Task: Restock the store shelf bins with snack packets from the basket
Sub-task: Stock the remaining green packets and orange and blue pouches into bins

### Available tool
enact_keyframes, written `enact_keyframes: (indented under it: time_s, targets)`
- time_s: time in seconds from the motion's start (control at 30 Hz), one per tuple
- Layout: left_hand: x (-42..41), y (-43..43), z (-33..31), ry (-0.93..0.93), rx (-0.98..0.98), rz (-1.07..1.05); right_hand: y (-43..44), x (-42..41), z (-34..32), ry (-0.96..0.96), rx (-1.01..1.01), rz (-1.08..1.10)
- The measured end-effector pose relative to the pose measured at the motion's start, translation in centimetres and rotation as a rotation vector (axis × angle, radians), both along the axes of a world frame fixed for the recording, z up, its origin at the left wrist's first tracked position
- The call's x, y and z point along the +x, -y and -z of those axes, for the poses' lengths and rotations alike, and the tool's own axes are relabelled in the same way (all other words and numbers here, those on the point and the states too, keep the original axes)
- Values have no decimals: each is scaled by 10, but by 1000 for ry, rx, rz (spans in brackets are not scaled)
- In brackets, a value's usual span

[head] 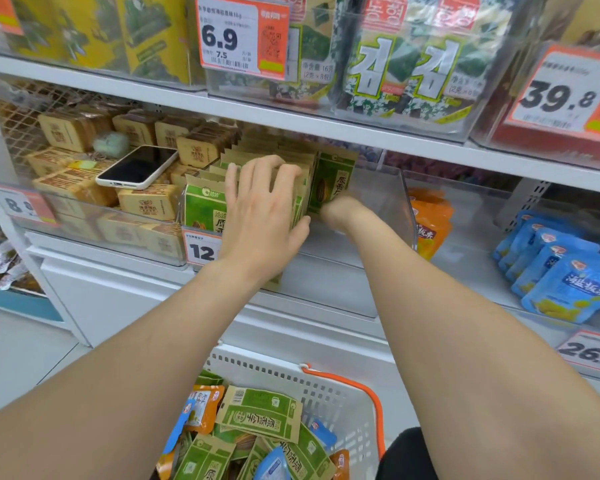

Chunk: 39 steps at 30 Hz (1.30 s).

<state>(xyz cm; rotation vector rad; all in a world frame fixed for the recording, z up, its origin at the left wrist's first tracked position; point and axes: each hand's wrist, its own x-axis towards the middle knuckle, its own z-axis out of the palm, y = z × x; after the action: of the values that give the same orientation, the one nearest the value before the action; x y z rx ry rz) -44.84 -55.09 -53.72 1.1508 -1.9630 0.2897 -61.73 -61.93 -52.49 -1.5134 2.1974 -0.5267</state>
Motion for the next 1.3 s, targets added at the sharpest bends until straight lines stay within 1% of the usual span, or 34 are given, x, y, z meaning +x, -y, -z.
enact_keyframes:
  time_s: [0.07, 0.13, 0.17, 0.2, 0.27, 0.3, 0.37, 0.43, 0.47, 0.5, 0.57, 0.63, 0.67, 0.77, 0.87, 0.97, 1.17, 1.3]
  targets:
    - [7, -7, -6, -48, -60, 71, -14, 4, -5, -19, -103, 13]
    - [16, -16, -11, -50, -105, 76, -36, 10, -11, -83, -290, 23]
    - [20, -21, -14, -47, -76, 76, -48, 14, -13, -132, -392, 17]
    - [24, -26, -16, -47, 3, 73, -61, 19, -16, -184, -491, 0]
    - [35, -33, -13, -29, 268, 61, -84, 28, -21, -274, -646, -73]
    - [42, -35, -10, 21, 401, 63, -94, 32, -22, -293, -683, -149]
    - [57, -37, -2, 202, 631, 124, -112, 42, -20, -349, -677, -380]
    - [70, -42, 4, 393, 844, 187, -128, 53, -11, -433, -576, -603]
    - [74, -43, 8, 458, 948, 193, -133, 59, -5, -462, -500, -685]
    - [79, -44, 13, 506, 1054, 184, -138, 66, 3, -473, -410, -755]
    - [82, -46, 20, 618, 1224, 140, -144, 77, 23, -514, -151, -855]
    - [82, -47, 27, 725, 1307, 86, -147, 86, 48, -585, 128, -943]
    - [81, -48, 29, 764, 1322, 64, -148, 89, 62, -624, 233, -978]
    - [74, -48, 33, 809, 1294, 67, -152, 97, 104, -758, 415, -1048]
    - [66, -43, 35, 787, 1280, 108, -157, 106, 140, -833, 501, -1127]
    - [56, -34, 37, 798, 1277, 133, -157, 111, 173, -846, 536, -1170]
    - [40, -18, 43, 866, 1235, 166, -145, 122, 211, -671, 606, -1064]
    - [36, -12, 45, 849, 1301, 208, -141, 121, 233, -612, 678, -981]
